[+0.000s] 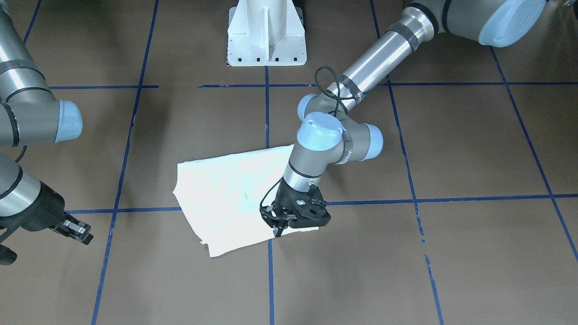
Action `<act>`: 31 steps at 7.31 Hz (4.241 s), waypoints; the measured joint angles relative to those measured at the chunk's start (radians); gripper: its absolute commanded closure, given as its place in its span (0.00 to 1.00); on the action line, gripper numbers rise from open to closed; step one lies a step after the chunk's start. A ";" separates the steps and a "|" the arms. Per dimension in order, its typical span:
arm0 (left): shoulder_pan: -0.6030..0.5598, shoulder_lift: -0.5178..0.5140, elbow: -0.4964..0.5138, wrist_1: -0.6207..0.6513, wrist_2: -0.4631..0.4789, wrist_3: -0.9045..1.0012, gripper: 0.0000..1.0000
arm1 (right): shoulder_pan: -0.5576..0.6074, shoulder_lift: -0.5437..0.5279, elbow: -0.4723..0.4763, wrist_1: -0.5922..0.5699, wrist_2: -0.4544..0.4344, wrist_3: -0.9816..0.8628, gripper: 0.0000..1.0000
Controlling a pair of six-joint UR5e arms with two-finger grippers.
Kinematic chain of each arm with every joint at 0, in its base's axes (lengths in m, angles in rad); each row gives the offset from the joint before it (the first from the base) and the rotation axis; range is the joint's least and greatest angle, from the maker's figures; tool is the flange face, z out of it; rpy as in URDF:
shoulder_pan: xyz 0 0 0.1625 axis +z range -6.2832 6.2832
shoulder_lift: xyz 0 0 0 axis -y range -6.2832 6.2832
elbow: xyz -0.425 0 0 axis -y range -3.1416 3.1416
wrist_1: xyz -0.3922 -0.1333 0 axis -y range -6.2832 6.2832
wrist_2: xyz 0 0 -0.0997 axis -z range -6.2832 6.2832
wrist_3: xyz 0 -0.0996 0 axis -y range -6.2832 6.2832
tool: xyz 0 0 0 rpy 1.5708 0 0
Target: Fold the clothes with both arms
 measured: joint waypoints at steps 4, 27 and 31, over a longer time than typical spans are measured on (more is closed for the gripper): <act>-0.123 0.136 -0.212 0.084 -0.114 0.120 1.00 | 0.047 -0.023 0.001 -0.005 0.012 -0.071 1.00; -0.839 0.965 -0.782 0.971 -0.721 1.470 0.00 | 0.406 -0.352 0.130 -0.362 0.168 -1.078 0.00; -0.843 0.962 -0.757 0.964 -0.720 1.468 0.00 | 0.406 -0.353 0.131 -0.361 0.167 -1.078 0.00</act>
